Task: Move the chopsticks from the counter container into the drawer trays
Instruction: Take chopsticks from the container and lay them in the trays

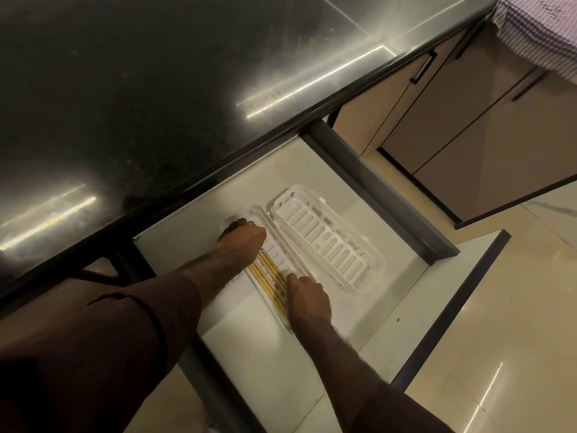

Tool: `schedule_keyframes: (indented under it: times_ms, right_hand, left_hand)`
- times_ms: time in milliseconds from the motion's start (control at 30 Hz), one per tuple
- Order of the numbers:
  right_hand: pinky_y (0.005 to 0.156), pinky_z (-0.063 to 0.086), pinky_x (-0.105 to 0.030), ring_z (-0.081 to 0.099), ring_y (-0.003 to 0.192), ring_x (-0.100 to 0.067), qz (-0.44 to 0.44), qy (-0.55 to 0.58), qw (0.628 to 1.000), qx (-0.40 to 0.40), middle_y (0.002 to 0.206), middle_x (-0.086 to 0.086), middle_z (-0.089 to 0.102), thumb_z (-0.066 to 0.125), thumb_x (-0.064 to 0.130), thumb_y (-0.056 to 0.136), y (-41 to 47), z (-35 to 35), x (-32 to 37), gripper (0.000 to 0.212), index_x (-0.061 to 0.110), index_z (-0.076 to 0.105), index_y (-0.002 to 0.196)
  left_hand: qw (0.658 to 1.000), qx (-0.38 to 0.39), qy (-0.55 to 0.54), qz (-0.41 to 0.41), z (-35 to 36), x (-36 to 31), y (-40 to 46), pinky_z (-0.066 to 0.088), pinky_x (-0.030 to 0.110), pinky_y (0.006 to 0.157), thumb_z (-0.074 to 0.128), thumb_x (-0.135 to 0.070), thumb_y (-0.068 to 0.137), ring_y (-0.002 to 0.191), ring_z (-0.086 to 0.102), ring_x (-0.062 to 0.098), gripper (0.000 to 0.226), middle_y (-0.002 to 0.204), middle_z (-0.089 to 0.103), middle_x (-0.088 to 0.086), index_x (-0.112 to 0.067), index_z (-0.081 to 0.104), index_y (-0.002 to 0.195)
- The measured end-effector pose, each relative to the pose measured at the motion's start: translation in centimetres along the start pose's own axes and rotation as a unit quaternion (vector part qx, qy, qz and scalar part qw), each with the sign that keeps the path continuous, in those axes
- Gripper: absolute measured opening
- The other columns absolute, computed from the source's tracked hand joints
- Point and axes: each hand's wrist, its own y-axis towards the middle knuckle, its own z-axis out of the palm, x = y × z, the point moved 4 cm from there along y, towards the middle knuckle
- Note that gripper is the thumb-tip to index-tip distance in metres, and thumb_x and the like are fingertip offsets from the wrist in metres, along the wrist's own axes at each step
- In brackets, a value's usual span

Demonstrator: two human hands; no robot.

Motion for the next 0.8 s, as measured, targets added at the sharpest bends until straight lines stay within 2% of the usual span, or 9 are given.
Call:
schedule_keyframes:
  times_ms: [100,200,300,533,633,800]
  right_hand:
    - [0.091,0.050,-0.032,0.063,0.099,-0.019,-0.003,-0.009,1.000,-0.007,0.114,-0.004,0.065,0.062,0.036,0.093,-0.2,0.2,0.1,0.042,0.016,0.053,0.129]
    - [0.091,0.051,-0.033,0.063,0.098,-0.020,-0.007,-0.009,1.000,-0.012,0.113,-0.005,0.065,0.060,0.033,0.093,-0.4,0.3,0.2,0.041,0.015,0.052,0.129]
    - [0.090,0.051,-0.034,0.062,0.099,-0.020,-0.004,-0.004,1.000,-0.010,0.113,-0.005,0.065,0.061,0.031,0.092,-0.4,0.3,0.3,0.042,0.015,0.051,0.130]
    - [0.090,0.051,-0.033,0.063,0.097,-0.019,0.013,0.000,1.000,-0.009,0.109,-0.003,0.065,0.064,0.032,0.090,-0.7,0.0,0.4,0.041,0.017,0.054,0.127]
    - [0.090,0.050,-0.031,0.064,0.098,-0.018,0.024,0.016,1.000,0.001,0.110,-0.002,0.066,0.063,0.032,0.091,-0.9,-0.3,0.4,0.039,0.017,0.056,0.126]
    - [0.079,0.053,-0.031,0.065,0.094,-0.022,0.063,0.040,0.997,-0.032,0.110,-0.005,0.067,0.060,0.016,0.092,-1.4,-2.4,0.8,0.030,0.015,0.059,0.122]
  left_hand:
    - [0.999,0.026,-0.042,-0.022,0.7,0.2,0.1,0.043,0.039,0.101,0.049,-0.009,0.097,0.119,0.055,0.029,0.032,0.130,0.055,0.014,0.000,0.050,0.127]
    - [0.995,0.003,-0.088,-0.043,0.5,0.4,0.1,0.047,0.035,0.095,0.051,-0.017,0.098,0.112,0.060,0.027,0.026,0.123,0.062,0.013,-0.005,0.056,0.120]
    - [0.991,-0.017,-0.118,-0.053,0.7,0.7,0.1,0.048,0.031,0.093,0.054,-0.023,0.097,0.111,0.061,0.024,0.029,0.121,0.064,0.009,-0.008,0.055,0.122]
    - [0.982,-0.048,-0.175,-0.047,0.8,0.5,-0.2,0.050,0.031,0.087,0.053,-0.022,0.096,0.104,0.063,0.022,0.023,0.114,0.067,0.008,-0.009,0.060,0.114]
    - [0.977,-0.060,-0.197,-0.054,0.4,0.7,-1.0,0.052,0.032,0.092,0.054,-0.021,0.095,0.104,0.064,0.021,0.024,0.114,0.067,0.006,-0.010,0.062,0.115]
    - [0.968,-0.092,-0.230,-0.047,-1.1,0.9,-2.1,0.051,0.031,0.089,0.058,-0.017,0.093,0.098,0.064,0.019,0.019,0.108,0.068,0.005,-0.010,0.063,0.109]
